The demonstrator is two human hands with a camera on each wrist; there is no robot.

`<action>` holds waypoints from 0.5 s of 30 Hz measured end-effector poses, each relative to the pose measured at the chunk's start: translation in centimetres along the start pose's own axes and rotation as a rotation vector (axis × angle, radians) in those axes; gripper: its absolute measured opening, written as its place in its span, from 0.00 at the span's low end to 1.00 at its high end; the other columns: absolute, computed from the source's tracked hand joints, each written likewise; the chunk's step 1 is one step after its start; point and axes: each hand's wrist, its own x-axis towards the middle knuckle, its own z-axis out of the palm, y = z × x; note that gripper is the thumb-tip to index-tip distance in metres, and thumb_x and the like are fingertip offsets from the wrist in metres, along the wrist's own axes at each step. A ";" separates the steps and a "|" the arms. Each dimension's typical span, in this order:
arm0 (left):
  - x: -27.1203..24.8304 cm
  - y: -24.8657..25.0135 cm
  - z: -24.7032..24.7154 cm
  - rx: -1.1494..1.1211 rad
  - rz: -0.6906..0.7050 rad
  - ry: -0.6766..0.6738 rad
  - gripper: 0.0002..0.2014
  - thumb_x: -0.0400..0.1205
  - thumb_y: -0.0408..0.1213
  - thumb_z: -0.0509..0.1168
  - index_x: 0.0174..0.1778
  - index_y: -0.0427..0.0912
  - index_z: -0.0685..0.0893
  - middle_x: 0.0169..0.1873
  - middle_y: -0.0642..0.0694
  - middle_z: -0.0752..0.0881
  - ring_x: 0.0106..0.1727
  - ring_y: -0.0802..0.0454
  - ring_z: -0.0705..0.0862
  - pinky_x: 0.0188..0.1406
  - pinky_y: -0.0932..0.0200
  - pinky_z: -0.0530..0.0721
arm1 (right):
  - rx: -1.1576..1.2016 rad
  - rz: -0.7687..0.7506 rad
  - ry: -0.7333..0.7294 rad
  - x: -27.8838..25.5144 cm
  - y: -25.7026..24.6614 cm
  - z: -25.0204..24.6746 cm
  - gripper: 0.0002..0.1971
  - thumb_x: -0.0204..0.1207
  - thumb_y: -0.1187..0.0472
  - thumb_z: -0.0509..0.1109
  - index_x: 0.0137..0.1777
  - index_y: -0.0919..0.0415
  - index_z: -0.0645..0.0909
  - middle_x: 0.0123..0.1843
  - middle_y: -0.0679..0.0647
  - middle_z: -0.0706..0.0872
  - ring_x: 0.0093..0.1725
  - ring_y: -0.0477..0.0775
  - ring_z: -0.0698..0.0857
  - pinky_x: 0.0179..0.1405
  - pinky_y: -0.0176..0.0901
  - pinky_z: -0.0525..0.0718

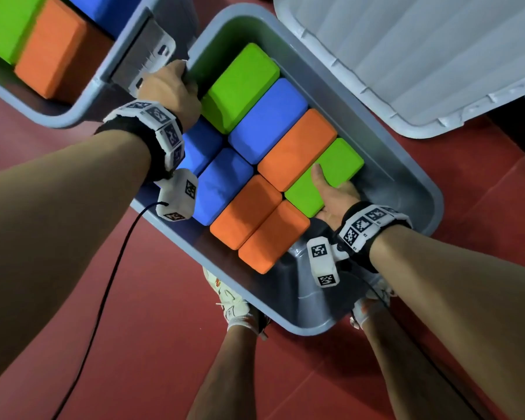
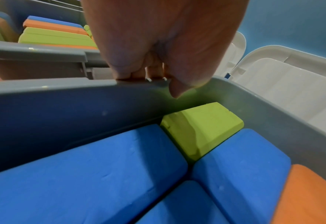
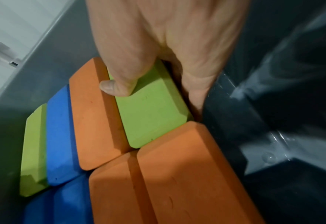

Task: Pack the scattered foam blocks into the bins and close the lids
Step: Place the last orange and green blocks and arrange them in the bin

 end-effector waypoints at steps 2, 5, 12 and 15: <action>-0.5 0.3 0.2 0.020 -0.043 -0.053 0.29 0.81 0.49 0.60 0.75 0.37 0.69 0.64 0.29 0.80 0.64 0.29 0.79 0.61 0.40 0.78 | 0.021 0.014 -0.014 -0.2 -0.1 0.1 0.74 0.29 0.16 0.76 0.79 0.54 0.66 0.71 0.60 0.80 0.57 0.64 0.89 0.45 0.65 0.91; -2.1 0.4 0.7 0.116 0.015 -0.017 0.45 0.78 0.57 0.62 0.84 0.35 0.54 0.75 0.30 0.68 0.73 0.31 0.71 0.71 0.38 0.68 | 0.009 0.074 -0.061 -0.9 -0.2 -0.1 0.75 0.30 0.18 0.79 0.82 0.49 0.61 0.77 0.60 0.72 0.69 0.65 0.80 0.55 0.67 0.88; -7.5 0.9 2.3 0.270 0.191 0.031 0.36 0.78 0.56 0.65 0.76 0.35 0.69 0.63 0.30 0.72 0.60 0.30 0.73 0.53 0.38 0.74 | -0.049 0.238 -0.259 -5.2 1.0 1.1 0.63 0.46 0.26 0.83 0.78 0.44 0.54 0.73 0.68 0.78 0.58 0.78 0.86 0.52 0.81 0.82; -7.5 0.0 3.1 0.259 -0.106 -0.167 0.46 0.75 0.67 0.66 0.78 0.35 0.64 0.68 0.31 0.69 0.68 0.31 0.70 0.63 0.37 0.73 | -0.031 0.239 -0.246 -4.8 2.8 1.8 0.78 0.32 0.29 0.88 0.79 0.29 0.39 0.76 0.61 0.75 0.60 0.74 0.85 0.44 0.78 0.86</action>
